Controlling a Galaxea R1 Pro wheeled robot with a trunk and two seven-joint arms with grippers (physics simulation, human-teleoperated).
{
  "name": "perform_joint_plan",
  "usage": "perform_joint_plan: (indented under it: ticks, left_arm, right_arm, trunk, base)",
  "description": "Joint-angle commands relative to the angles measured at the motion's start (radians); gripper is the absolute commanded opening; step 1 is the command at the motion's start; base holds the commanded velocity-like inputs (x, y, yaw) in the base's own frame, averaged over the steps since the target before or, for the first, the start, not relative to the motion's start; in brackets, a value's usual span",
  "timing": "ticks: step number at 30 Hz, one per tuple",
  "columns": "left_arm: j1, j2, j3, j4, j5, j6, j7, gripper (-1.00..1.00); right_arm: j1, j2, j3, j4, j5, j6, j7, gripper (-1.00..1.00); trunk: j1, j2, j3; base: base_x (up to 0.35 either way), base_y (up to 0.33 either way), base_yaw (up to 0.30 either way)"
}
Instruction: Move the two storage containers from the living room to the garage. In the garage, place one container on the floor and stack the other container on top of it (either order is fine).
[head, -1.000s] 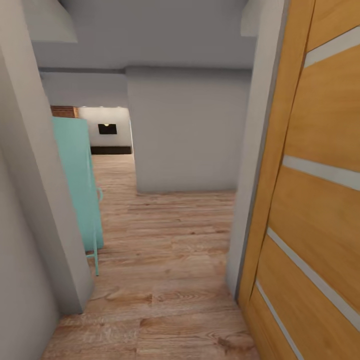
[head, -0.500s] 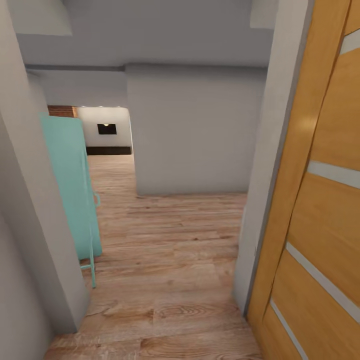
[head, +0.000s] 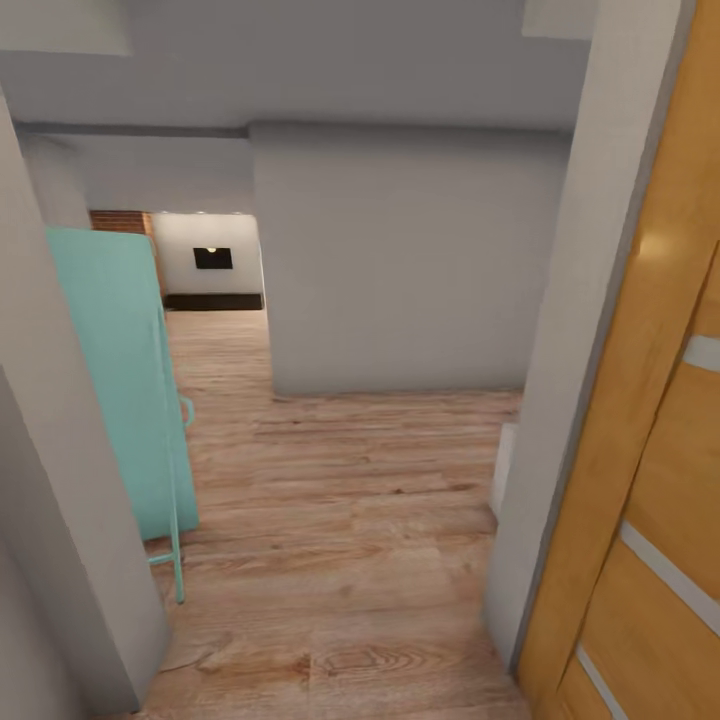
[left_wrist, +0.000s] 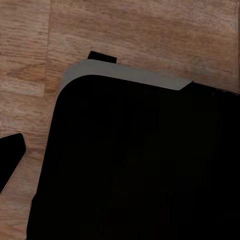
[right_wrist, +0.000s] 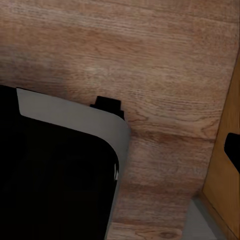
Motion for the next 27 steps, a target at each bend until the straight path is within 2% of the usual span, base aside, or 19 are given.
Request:
perform_joint_plan:
  ticks: [1,27]
  left_arm:
    - [0.0,0.0,0.0,-0.001,0.01,-0.002,0.0,1.0]
    - [0.0,0.0,0.0,-0.001,0.011,-0.001,0.001,1.0]
  right_arm:
    - [-0.001,0.002,0.008,0.003,-0.01,-0.006,0.005,1.0]
    - [-0.001,0.005,0.007,0.003,-0.012,-0.007,0.005,1.0]
  trunk:
    - [0.001,0.0,-0.001]
    - [0.001,0.0,-0.001]
  base:
    - [0.323,0.081,0.0]
    - [0.324,0.061,0.0]
